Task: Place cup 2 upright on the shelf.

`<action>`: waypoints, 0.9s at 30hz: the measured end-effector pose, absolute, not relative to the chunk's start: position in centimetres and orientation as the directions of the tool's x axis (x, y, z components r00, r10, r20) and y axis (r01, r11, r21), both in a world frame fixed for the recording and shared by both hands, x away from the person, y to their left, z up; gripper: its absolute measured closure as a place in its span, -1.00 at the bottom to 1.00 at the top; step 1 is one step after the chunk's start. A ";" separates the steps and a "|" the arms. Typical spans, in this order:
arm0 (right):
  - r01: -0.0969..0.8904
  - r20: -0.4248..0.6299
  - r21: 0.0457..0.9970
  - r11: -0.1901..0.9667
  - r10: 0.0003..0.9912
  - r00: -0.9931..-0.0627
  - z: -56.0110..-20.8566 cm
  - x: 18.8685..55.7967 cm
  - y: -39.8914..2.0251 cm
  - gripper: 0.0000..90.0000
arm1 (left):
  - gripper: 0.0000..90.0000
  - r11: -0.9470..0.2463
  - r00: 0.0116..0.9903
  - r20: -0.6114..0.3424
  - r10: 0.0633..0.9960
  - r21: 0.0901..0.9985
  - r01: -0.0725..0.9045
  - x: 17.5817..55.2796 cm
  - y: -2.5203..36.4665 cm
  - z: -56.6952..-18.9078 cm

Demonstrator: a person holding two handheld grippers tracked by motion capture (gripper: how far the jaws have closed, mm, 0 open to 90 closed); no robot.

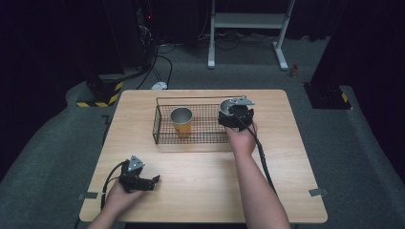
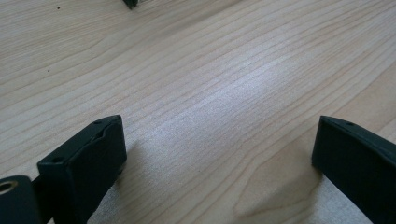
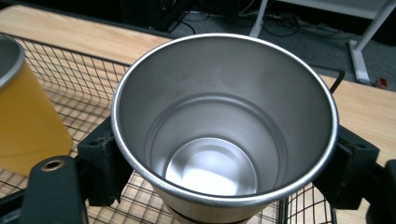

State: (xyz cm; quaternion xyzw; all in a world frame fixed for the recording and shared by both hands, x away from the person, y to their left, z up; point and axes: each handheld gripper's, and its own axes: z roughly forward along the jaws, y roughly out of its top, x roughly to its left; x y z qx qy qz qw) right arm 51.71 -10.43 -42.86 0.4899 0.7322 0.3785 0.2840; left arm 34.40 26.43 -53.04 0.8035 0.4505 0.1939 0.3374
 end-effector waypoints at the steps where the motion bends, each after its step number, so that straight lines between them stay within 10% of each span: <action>1: 0.502 -0.050 0.831 0.240 0.931 -0.361 -43.0 51.8 -10.5 -0.59 | -0.93 -0.366 0.519 0.008 0.855 0.717 0.593 34.4 26.4 -53.0; 27: 0.580 -0.040 0.769 0.269 0.925 -0.377 -45.6 52.7 -9.7 -0.59 | -0.93 -0.366 0.520 0.006 0.854 0.717 0.593 34.4 26.4 -53.0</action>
